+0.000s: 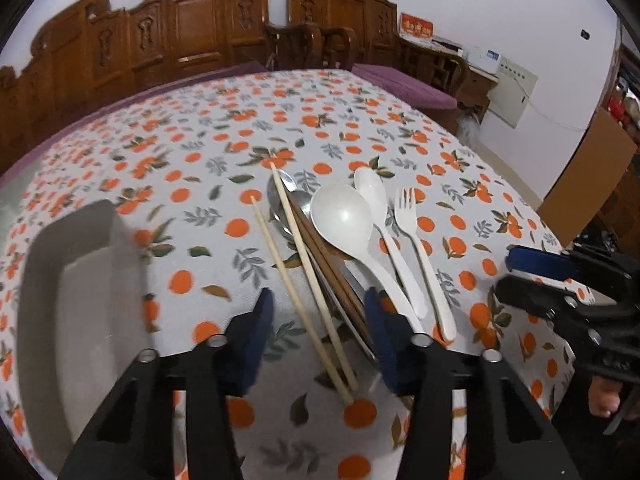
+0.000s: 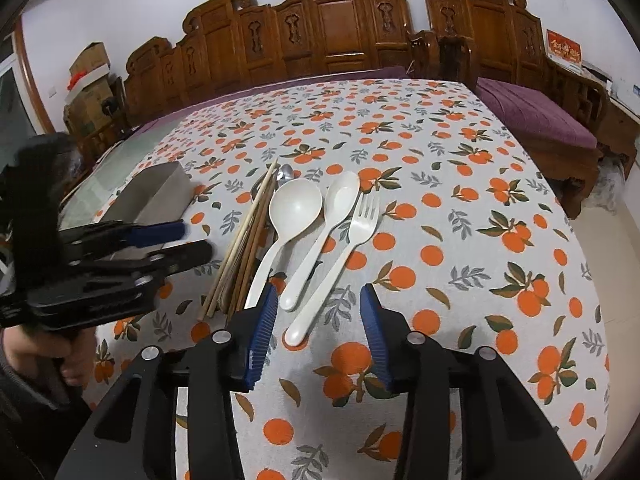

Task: Organize utensils
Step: 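Move both tools down toward the row of utensils, then grasp a wooden chopstick with the left tool while the right tool grasps the large white plastic spoon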

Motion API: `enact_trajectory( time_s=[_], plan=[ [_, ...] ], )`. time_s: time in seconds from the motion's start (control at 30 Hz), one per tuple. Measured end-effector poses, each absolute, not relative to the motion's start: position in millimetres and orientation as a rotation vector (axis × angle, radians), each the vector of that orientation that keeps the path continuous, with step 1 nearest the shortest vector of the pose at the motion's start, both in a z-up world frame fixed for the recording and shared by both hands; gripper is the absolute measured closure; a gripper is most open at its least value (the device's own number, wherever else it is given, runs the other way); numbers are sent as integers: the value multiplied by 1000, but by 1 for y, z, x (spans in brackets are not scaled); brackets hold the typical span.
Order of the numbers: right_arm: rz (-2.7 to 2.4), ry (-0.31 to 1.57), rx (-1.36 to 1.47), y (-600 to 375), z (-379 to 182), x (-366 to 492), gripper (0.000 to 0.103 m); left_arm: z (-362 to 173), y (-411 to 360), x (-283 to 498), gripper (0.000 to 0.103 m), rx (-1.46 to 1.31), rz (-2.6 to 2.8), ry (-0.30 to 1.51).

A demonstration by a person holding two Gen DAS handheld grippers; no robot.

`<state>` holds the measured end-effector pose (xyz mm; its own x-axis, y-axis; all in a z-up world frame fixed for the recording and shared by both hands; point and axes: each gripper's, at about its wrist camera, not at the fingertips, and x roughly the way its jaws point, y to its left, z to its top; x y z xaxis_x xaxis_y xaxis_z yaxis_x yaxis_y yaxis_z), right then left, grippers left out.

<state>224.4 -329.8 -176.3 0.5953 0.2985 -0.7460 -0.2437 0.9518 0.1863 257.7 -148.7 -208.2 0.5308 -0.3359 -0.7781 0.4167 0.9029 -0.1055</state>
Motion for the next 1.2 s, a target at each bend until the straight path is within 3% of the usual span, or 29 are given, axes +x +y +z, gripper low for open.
enact_trajectory(
  time_s=[0.13, 0.47, 0.57, 1.0, 1.2],
  plan=[
    [342, 886, 66, -324, -180, 228, 59, -222, -152, 270, 79, 74, -454, 938],
    [364, 887, 60, -313, -181, 237, 59, -230, -147, 283, 89, -12, -487, 974],
    [363, 892, 55, -311, -183, 236, 59, -229, -144, 284, 103, -25, -479, 974],
    [350, 883, 34, -300, -188, 248, 61, -225, -136, 283, 103, -31, -460, 986],
    [367, 879, 26, -287, -193, 255, 61, -224, -135, 277, 83, 59, -362, 961]
  ],
)
